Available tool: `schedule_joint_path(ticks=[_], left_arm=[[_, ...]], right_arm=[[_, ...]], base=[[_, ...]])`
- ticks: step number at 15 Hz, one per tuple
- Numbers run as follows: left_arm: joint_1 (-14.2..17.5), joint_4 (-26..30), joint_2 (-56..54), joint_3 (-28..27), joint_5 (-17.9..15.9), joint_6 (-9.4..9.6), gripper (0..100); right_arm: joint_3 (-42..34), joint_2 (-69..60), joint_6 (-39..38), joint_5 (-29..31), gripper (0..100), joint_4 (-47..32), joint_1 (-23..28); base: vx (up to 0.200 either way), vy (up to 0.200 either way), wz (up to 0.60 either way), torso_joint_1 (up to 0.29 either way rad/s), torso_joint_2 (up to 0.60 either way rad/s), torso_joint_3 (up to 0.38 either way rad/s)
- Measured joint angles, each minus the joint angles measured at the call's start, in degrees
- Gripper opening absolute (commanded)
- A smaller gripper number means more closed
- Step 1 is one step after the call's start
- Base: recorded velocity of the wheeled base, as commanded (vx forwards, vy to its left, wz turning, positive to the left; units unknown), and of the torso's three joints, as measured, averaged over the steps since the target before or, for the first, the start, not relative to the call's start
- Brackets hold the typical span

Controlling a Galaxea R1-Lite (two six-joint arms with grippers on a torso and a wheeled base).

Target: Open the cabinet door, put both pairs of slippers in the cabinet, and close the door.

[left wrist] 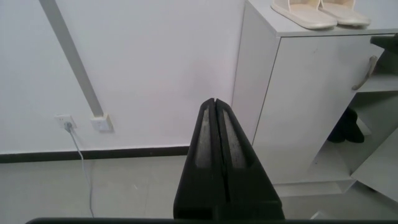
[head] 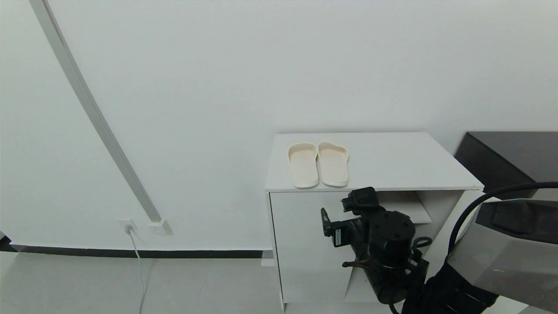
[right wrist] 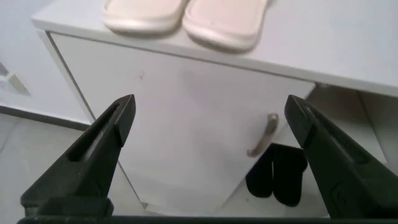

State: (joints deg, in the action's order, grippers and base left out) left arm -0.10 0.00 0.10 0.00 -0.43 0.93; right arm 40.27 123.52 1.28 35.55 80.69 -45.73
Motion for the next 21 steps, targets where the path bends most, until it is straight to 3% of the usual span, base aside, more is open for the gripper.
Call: schedule_joint_path(ticks=[2, 6, 8, 12, 15, 21], left_arm=[[0.0, 0.0, 0.0, 0.0, -0.1, 0.55, 0], [0.0, 0.0, 0.0, 0.0, -0.2, 0.35, 0], [0.0, 0.0, 0.0, 0.0, -0.2, 0.3, 0], [0.0, 0.0, 0.0, 0.0, -0.2, 0.33, 0], [0.0, 0.0, 0.0, 0.0, -0.3, 0.3, 0], [0.0, 0.0, 0.0, 0.0, -0.3, 0.35, 0]], right_arm=[[6.2, 0.0, -0.1, 0.0, 100, -6.1, 0.5], [21.6, -1.7, -1.9, -0.2, 100, -28.2, 1.1], [31.3, -2.4, -5.9, -0.3, 100, -43.2, 1.1], [44.9, -3.3, -15.9, -0.3, 100, -64.8, 0.7], [46.9, -3.4, -18.1, -0.1, 100, -65.8, 0.5], [44.5, -2.5, -18.4, 0.0, 100, -65.3, 0.8]], base=[[0.0, 0.0, 0.0, 0.0, 0.0, 0.0], [0.0, 0.0, 0.0, 0.0, 0.0, 0.0], [0.0, 0.0, 0.0, 0.0, 0.0, 0.0], [0.0, 0.0, 0.0, 0.0, 0.0, 0.0], [0.0, 0.0, 0.0, 0.0, 0.0, 0.0], [0.2, 0.0, 0.0, -0.001, 0.0, 0.002]])
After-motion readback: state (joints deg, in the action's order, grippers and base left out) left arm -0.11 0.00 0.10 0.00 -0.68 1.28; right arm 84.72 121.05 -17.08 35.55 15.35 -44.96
